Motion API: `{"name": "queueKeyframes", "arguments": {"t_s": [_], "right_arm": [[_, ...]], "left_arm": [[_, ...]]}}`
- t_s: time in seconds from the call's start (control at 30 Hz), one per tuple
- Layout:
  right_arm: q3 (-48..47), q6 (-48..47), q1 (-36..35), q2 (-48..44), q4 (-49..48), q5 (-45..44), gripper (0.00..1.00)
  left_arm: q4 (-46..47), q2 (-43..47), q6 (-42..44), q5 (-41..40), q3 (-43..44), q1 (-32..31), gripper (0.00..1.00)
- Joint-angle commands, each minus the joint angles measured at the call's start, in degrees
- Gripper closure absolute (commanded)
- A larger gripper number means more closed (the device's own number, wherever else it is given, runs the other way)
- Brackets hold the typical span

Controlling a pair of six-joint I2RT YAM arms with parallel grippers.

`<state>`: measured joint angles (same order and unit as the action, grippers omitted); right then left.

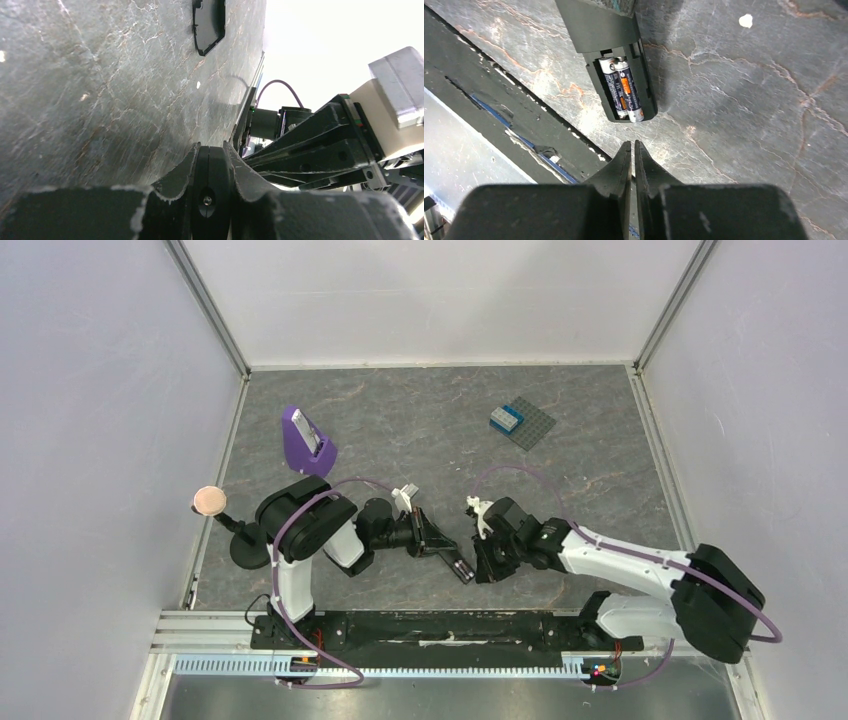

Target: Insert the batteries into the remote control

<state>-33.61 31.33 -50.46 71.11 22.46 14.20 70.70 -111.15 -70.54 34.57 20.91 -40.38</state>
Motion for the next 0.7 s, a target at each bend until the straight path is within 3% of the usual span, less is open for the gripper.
{"name": "queueKeyframes", "arguments": {"t_s": [0.0, 0.07, 0.37, 0.67], "right_arm": [[0.1, 1.3, 0.2, -5.2, 0.1, -2.6, 0.90], [-0.3, 1.8, 0.3, -7.3, -0.3, -3.3, 0.86], [-3.1, 8.2, 0.4, -18.9, -2.6, -12.0, 0.45], [-1.1, 21.5, 0.3, -30.6, -10.6, -20.9, 0.20]], "left_arm": [[4.6, 2.3, -2.9, -0.9, 0.0, -0.2, 0.98], [5.5, 3.1, -4.1, -0.8, -0.1, -0.2, 0.98], [0.2, 14.7, -8.0, -1.3, -0.1, -0.2, 0.98], [-29.0, 33.6, -3.6, -3.4, 7.7, -0.2, 0.98]]}}
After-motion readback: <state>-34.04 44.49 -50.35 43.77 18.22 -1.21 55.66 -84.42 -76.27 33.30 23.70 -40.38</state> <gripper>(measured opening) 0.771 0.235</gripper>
